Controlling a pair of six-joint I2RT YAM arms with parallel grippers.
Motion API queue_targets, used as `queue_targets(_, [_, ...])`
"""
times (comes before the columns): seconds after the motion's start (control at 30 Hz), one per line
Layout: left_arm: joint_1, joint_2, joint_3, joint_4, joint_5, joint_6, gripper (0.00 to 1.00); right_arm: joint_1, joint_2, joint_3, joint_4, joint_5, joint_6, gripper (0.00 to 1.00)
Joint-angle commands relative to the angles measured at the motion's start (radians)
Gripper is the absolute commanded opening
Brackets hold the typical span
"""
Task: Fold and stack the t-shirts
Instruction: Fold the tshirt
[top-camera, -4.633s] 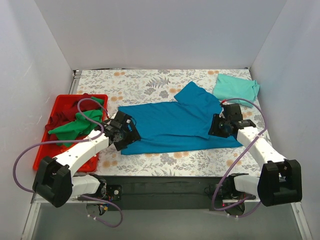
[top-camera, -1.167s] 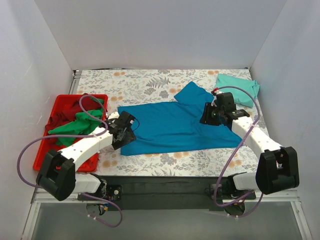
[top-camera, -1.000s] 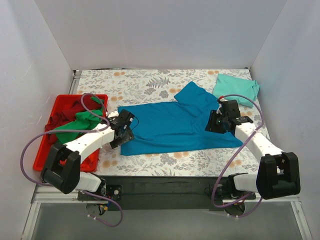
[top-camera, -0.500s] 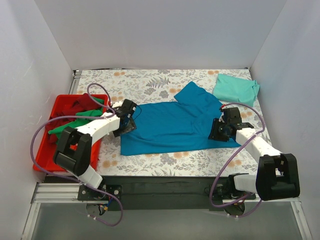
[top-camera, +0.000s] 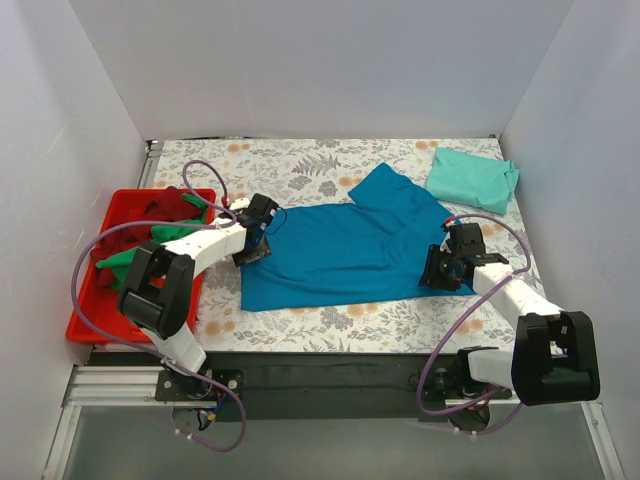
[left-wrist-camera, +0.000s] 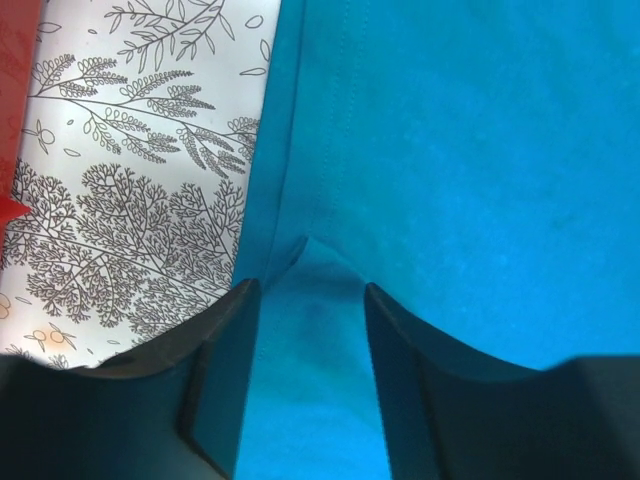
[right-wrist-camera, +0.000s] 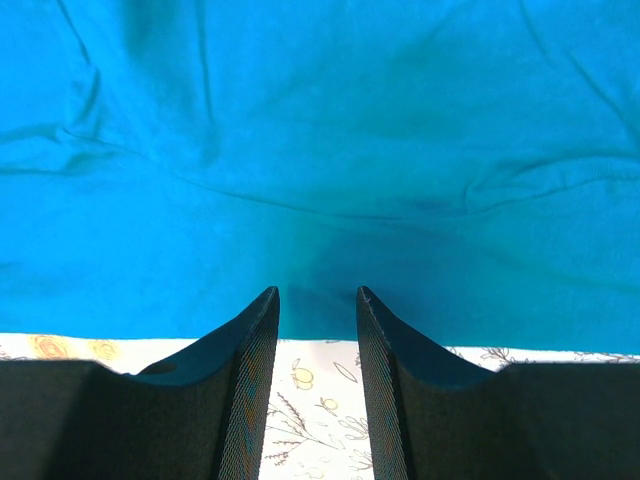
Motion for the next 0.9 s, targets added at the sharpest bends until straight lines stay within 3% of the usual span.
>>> queue_targets(0.0, [0.007,0.013,0.028,0.006,-0.039,0.017,0.43,-0.01,-0.024,-0.015,0.025,-0.008,-0.012,0.43])
queue_targets(0.17, [0.007,0.021,0.015,0.015,-0.036,0.015,0.38,-0.016,-0.027,-0.022,0.027,-0.01,-0.015,0.43])
queue_targets(0.3, [0.009,0.029,0.014,0.018,-0.039,0.023,0.28,-0.02,-0.03,-0.029,0.027,-0.008,-0.021,0.43])
queue_targets(0.43, [0.011,0.044,0.012,0.015,-0.042,0.03,0.0,-0.031,-0.035,-0.045,0.027,-0.005,-0.025,0.43])
queue_targets(0.87, [0.052,-0.047,-0.044,0.014,-0.05,0.023,0.0,-0.079,0.047,-0.043,0.025,0.01,-0.015,0.43])
